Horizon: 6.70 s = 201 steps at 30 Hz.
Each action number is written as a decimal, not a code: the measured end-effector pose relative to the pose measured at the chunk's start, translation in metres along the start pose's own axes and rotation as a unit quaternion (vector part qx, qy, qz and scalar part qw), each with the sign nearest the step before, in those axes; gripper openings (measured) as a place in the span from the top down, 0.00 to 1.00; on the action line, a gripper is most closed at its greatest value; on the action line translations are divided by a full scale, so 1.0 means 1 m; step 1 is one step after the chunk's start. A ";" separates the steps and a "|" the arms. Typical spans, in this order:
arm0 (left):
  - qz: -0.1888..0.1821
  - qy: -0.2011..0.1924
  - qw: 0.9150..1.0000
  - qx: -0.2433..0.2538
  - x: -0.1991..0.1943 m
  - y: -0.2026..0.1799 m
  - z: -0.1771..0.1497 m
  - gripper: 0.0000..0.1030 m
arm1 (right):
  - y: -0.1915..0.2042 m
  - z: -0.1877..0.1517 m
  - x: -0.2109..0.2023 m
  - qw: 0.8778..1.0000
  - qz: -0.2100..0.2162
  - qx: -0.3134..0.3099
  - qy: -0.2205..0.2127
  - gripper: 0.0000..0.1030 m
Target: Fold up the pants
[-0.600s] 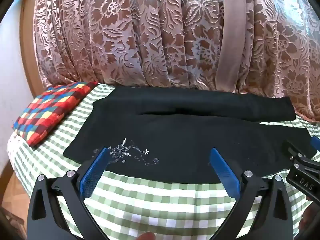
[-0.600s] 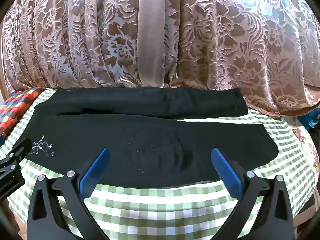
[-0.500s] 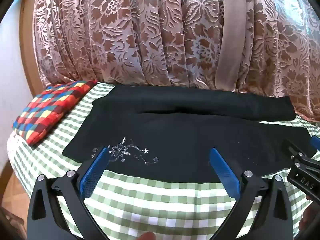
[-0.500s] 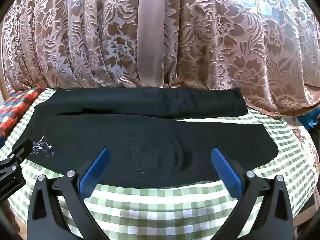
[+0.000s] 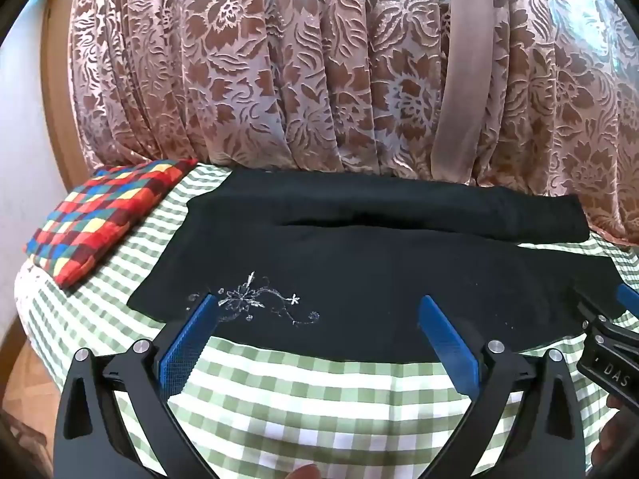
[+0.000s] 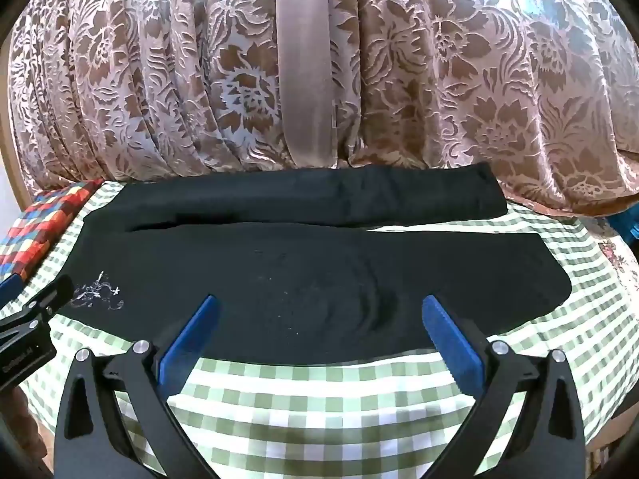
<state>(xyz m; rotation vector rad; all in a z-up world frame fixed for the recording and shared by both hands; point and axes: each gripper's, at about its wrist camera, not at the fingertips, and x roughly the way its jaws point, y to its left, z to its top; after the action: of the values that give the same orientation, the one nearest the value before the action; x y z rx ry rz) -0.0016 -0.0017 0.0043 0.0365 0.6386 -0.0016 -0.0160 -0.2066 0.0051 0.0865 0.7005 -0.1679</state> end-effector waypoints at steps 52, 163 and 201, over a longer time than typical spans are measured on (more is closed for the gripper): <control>-0.011 0.002 1.000 0.005 -0.010 -0.002 -0.004 0.04 | -0.011 -0.005 -0.004 0.999 0.029 0.018 -0.003 0.02; -0.080 0.113 0.915 -0.380 0.064 0.279 -0.100 0.34 | -0.259 0.003 -0.011 0.963 0.035 0.256 0.075 0.26; -0.086 0.169 0.911 -0.368 0.290 0.260 0.115 0.56 | -0.050 0.003 0.103 0.939 0.264 0.077 0.205 0.18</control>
<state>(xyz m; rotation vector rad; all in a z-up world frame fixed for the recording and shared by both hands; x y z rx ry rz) 0.3030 0.2570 -0.0675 -0.7659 0.9543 0.0769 0.0539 -0.2691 -0.0601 0.4659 1.0543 0.3216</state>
